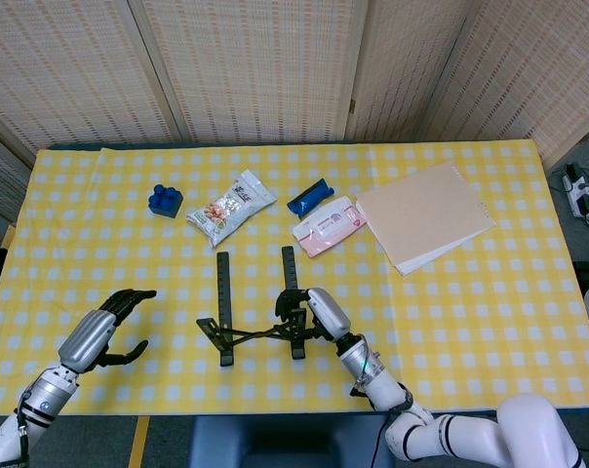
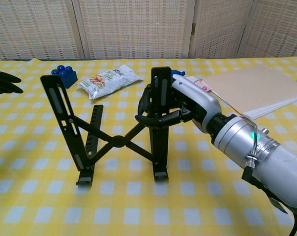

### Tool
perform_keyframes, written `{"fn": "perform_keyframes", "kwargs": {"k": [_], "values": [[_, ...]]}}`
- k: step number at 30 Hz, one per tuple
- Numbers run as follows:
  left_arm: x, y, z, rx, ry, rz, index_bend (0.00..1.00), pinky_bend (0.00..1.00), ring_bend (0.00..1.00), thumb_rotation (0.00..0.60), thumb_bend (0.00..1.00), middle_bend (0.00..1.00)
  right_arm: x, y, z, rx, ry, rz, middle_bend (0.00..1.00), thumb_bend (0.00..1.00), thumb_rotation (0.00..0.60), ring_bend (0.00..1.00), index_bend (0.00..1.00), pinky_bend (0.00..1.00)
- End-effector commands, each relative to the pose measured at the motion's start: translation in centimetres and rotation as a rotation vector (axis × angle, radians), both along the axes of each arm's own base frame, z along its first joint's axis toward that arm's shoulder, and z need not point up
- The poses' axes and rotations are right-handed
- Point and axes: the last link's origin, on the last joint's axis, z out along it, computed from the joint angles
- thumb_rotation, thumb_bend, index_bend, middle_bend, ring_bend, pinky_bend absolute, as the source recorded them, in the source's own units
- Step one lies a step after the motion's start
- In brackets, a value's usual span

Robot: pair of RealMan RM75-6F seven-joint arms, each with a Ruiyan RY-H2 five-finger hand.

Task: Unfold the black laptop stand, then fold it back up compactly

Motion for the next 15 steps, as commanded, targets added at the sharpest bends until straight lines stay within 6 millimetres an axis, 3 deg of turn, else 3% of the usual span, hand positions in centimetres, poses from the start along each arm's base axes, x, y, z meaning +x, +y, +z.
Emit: {"fn": "perform_keyframes", "kwargs": {"k": [1,12,15], "values": [[0.0,0.2,0.0,0.003,0.002,-0.001,0.14,0.12,0.15,0.6,0.43,0.2,-0.1,-0.3,0.0,-0.015,-0.028,-0.032,0.56,0.33,0.6,0.58,0.68,0.54],[1.0,-0.5,-0.1,-0.11,-0.097,-0.003,0.12,0.12,0.14,0.6,0.43,0.2,0.1,0.9,0.4,-0.003,-0.068,-0.009,0.55,0.33,0.6,0.55,0.67,0.53],[1.4,-0.8,-0.6,-0.164,-0.112,-0.02,0.12,0.13,0.15,0.6,0.43,0.2,-0.1,1.6,1.0,0.025,-0.069,0.022,0.51,0.33,0.6,0.52,0.6,0.48]]}}
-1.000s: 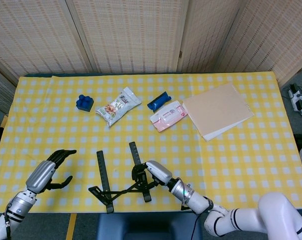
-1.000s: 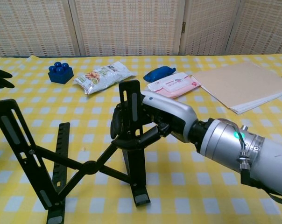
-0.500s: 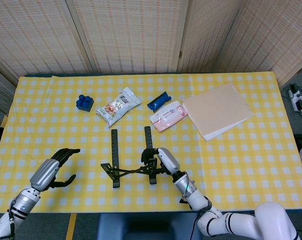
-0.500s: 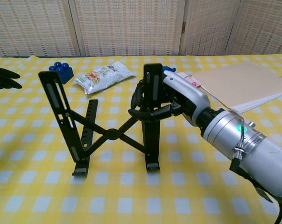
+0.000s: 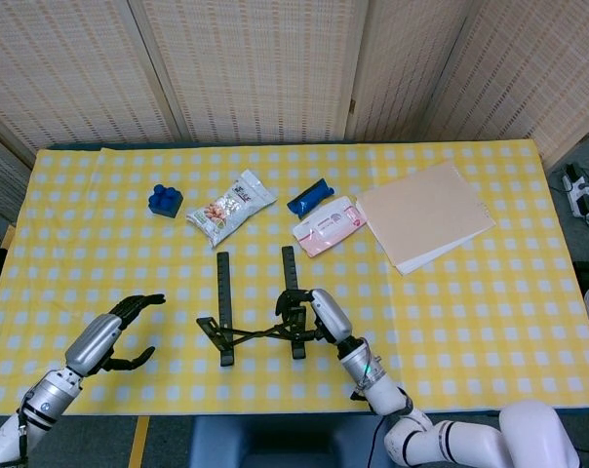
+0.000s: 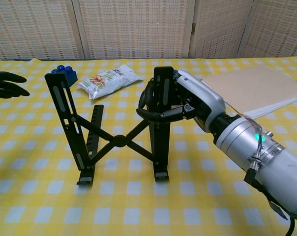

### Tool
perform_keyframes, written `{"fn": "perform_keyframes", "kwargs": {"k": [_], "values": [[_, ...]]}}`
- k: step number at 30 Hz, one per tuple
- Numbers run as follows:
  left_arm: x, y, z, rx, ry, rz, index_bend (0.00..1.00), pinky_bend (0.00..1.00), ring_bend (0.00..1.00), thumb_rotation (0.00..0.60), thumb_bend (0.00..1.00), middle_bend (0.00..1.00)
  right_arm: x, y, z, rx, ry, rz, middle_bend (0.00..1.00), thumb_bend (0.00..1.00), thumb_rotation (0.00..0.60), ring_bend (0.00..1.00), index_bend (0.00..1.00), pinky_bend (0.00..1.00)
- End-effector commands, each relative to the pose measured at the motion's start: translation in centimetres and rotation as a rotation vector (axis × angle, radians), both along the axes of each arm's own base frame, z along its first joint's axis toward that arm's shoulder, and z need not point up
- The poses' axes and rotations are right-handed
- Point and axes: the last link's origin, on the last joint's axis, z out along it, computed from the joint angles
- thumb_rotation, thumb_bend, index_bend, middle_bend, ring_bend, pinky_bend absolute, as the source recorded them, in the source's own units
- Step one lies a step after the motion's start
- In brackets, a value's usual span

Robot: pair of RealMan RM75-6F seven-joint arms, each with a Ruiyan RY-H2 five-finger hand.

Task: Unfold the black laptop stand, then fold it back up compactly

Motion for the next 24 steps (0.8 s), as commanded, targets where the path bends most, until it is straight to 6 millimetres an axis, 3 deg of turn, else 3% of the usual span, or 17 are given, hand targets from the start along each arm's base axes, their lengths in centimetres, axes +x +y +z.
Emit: {"fn": "perform_keyframes", "kwargs": {"k": [1,6,14,24], "values": [[0.6,-0.3,-0.5,-0.064,-0.015,-0.021,0.12,0.13,0.15,0.6,0.43,0.2,-0.3,0.8,0.7,0.03,0.001,0.035,0.49,0.33,0.6,0.5,0.56,0.46],[1.2,-0.2,-1.9,-0.09,-0.019,-0.025,0.13,0.14,0.17,0.6,0.4,0.2,-0.3,1.5,2.3,0.029,0.023,0.095,0.41,0.33,0.6,0.42,0.41,0.38],[2.0,0.1,-4.6,-0.11,0.005,0.0,0.25,0.18,0.21,0.6,0.38,0.24,0.4,2.1,4.3,0.006,0.024,0.14,0.4,0.33,0.6,0.41,0.39,0.38],[3.3,0.1,-7.4,-0.149,-0.015,0.036,0.4,0.21,0.24,0.6,0.38,0.28,0.5,2.5,4.8,0.017,0.028,0.159,0.4,0.33,0.6,0.41,0.39,0.38]]}}
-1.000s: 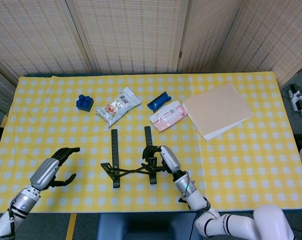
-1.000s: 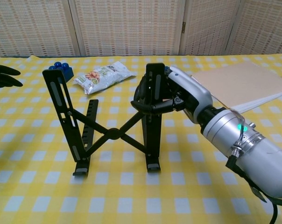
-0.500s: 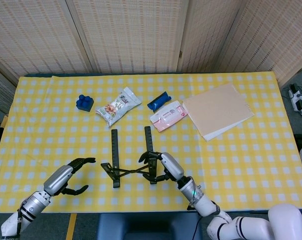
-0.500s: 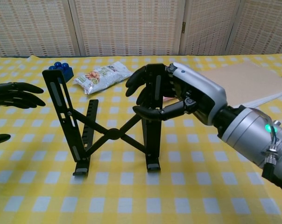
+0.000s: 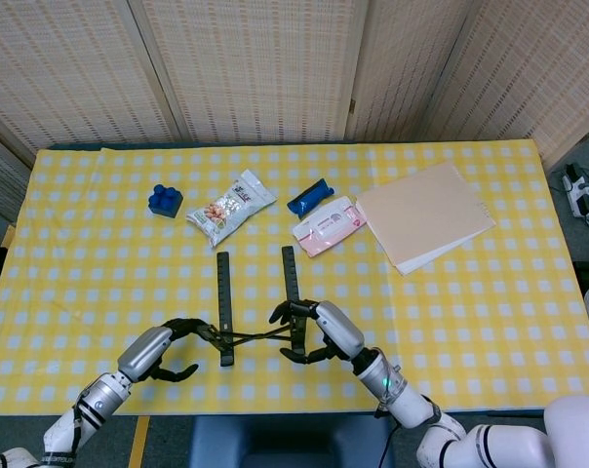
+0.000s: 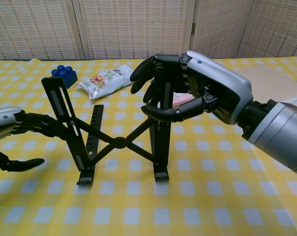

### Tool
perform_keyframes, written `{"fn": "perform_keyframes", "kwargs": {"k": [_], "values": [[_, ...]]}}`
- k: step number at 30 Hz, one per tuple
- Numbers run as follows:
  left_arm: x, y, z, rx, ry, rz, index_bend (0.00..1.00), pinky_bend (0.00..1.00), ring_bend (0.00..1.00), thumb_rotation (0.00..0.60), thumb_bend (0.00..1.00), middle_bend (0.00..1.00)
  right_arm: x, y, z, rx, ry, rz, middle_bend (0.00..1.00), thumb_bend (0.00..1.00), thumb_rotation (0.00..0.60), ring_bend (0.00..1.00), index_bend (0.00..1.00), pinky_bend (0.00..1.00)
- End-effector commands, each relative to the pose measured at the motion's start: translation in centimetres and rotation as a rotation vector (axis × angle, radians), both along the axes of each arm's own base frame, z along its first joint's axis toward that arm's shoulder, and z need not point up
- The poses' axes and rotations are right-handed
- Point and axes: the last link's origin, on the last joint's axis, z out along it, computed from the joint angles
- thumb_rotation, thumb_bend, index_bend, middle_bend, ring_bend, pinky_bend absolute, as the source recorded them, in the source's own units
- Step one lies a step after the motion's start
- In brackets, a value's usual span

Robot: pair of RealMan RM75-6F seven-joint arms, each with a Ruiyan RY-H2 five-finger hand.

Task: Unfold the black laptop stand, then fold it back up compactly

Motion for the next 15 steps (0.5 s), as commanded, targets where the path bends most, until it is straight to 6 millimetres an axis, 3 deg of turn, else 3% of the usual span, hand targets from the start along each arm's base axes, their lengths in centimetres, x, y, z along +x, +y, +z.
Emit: {"fn": "perform_keyframes", "kwargs": {"k": [1,6,15], "values": [[0.5,0.0,-0.8,-0.006,-0.015,0.01,0.41,0.21,0.24,0.6,0.38,0.29,0.0,0.1,0.1,0.007,-0.007,0.003,0.4,0.33,0.6,0.41,0.39,0.38],[1.3,0.1,-2.7,0.011,-0.023,0.024,0.43,0.22,0.26,0.6,0.39,0.31,-0.2,0.2,0.4,0.003,-0.007,0.002,0.4,0.33,0.6,0.41,0.38,0.38],[1.9,-0.4,-4.2,0.026,-0.019,0.028,0.47,0.22,0.27,0.6,0.39,0.34,-0.7,-0.1,0.4,0.002,-0.009,-0.015,0.4,0.33,0.6,0.41,0.38,0.38]]}}
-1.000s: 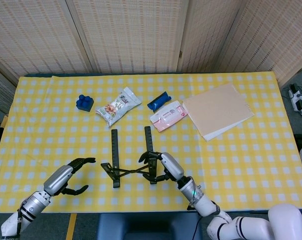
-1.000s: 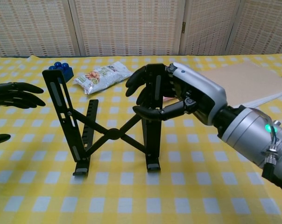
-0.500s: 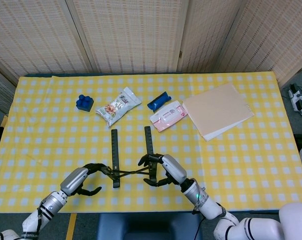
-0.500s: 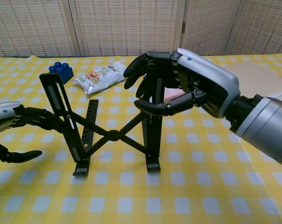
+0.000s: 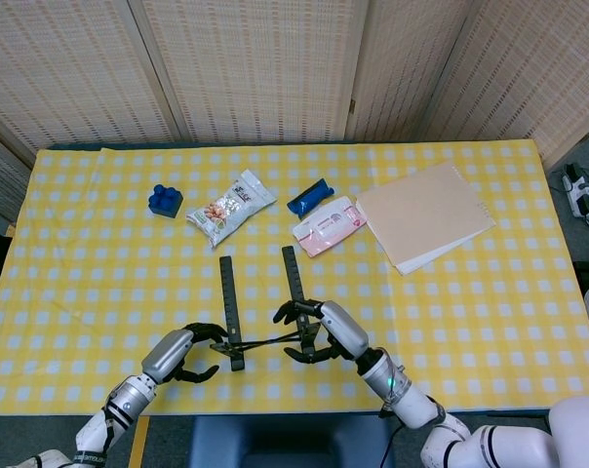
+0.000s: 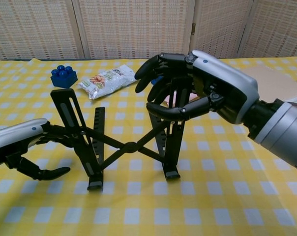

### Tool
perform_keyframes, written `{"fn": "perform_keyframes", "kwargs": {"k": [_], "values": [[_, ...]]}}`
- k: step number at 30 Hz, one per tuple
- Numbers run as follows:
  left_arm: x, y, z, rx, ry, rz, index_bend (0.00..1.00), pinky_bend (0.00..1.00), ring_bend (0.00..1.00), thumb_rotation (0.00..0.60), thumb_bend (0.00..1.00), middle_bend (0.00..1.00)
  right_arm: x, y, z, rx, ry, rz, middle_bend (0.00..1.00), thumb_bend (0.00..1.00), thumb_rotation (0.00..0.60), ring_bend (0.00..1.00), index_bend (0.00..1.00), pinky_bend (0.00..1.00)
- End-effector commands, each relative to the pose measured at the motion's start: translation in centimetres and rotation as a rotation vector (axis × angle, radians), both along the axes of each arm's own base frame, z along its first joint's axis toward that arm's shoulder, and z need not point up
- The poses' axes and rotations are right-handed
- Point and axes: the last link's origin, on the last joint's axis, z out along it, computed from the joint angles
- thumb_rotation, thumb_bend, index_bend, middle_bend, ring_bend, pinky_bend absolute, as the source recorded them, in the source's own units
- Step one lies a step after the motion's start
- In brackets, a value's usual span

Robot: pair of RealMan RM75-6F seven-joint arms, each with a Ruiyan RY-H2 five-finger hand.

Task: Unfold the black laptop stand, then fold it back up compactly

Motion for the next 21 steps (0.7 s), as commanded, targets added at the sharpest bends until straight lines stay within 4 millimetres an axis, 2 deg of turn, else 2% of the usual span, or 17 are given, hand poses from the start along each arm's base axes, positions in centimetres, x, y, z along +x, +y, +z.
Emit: {"fn": "perform_keyframes", "kwargs": {"k": [1,7,13,21], "values": [[0.1,-0.1,-0.3,0.022,-0.003,0.004,0.47,0.22,0.27,0.6,0.39,0.34,-0.1,0.0,0.0,-0.002,-0.002,-0.004,0.4,0.33,0.6,0.41,0.38,0.38],[0.5,0.2,-0.3,0.068,-0.031,0.036,0.49,0.24,0.29,0.6,0.39,0.36,-0.2,-0.1,0.1,-0.008,-0.007,-0.007,0.4,0.33,0.6,0.41,0.38,0.38],[0.9,0.0,-0.6,0.062,-0.029,0.035,0.42,0.23,0.26,0.6,0.38,0.36,-0.2,0.0,0.1,-0.003,-0.012,-0.009,0.4,0.33,0.6,0.41,0.38,0.38],[1.6,-0.2,-1.6,0.059,-0.033,0.035,0.46,0.22,0.26,0.6,0.38,0.36,-0.4,0.0,0.1,-0.001,-0.016,-0.016,0.4,0.33,0.6,0.41,0.38,0.38]]}}
